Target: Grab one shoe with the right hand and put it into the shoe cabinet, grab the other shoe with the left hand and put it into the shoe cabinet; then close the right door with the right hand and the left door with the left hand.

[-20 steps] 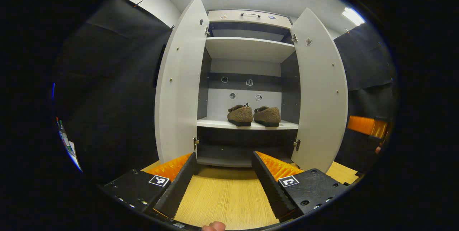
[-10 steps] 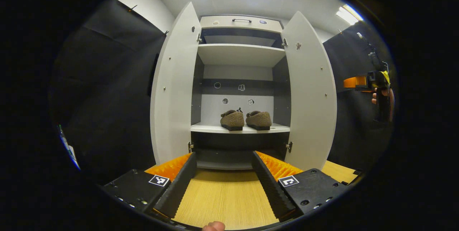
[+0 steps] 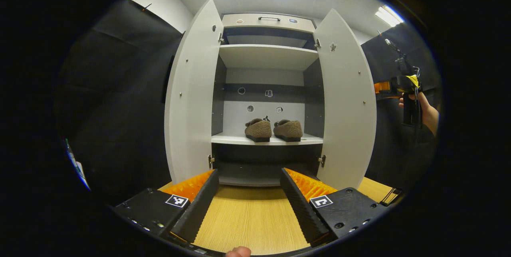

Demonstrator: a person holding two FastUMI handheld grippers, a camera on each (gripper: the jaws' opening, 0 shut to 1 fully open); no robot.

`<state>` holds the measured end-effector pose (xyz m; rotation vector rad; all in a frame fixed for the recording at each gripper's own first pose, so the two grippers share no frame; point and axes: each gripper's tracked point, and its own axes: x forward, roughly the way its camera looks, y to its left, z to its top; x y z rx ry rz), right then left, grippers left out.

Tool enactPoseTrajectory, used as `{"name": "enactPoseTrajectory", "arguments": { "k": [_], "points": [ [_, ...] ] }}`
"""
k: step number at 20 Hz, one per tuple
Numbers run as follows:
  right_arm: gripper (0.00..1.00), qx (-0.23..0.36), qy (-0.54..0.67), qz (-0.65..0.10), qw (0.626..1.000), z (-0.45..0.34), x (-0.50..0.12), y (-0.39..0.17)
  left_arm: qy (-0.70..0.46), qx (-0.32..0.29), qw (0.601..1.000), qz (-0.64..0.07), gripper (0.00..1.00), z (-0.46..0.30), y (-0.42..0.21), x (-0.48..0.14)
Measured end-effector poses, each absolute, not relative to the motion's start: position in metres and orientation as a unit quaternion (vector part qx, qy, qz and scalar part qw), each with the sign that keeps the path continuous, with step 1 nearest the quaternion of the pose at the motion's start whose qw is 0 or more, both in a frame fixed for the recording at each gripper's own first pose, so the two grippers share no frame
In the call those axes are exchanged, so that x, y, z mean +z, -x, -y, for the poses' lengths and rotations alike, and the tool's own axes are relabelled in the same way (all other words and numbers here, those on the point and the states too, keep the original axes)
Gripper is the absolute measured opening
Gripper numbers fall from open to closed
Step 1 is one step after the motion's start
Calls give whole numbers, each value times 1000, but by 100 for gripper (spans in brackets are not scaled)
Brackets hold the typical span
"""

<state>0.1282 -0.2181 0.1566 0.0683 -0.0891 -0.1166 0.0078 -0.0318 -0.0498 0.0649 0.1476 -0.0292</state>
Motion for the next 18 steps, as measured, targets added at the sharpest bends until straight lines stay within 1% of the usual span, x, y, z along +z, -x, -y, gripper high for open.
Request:
{"name": "enactPoseTrajectory", "arguments": {
  "k": [1, 3, 4, 5, 10, 18],
  "points": [
    [94, -62, -34, 50, 996, 218, 157, -128, -30, -12, 997, -74, 95, 31, -8, -50],
    [95, -51, -46, 47, 997, 210, 154, -128, -25, -13, 997, -72, 95, 30, -10, -47],
    [90, -47, -52, 47, 996, 206, 156, -127, -24, -14, 997, -71, 94, 30, -12, -47],
    [93, -45, -51, 43, 997, 206, 152, -129, -26, -12, 997, -68, 94, 28, -13, -44],
    [93, -46, -52, 50, 996, 199, 155, -126, -27, -16, 997, -64, 94, 26, -16, -42],
    [93, 22, -74, 44, 996, 137, 151, -133, -22, -12, 998, -65, 94, 20, -20, -44]
  ]
}}
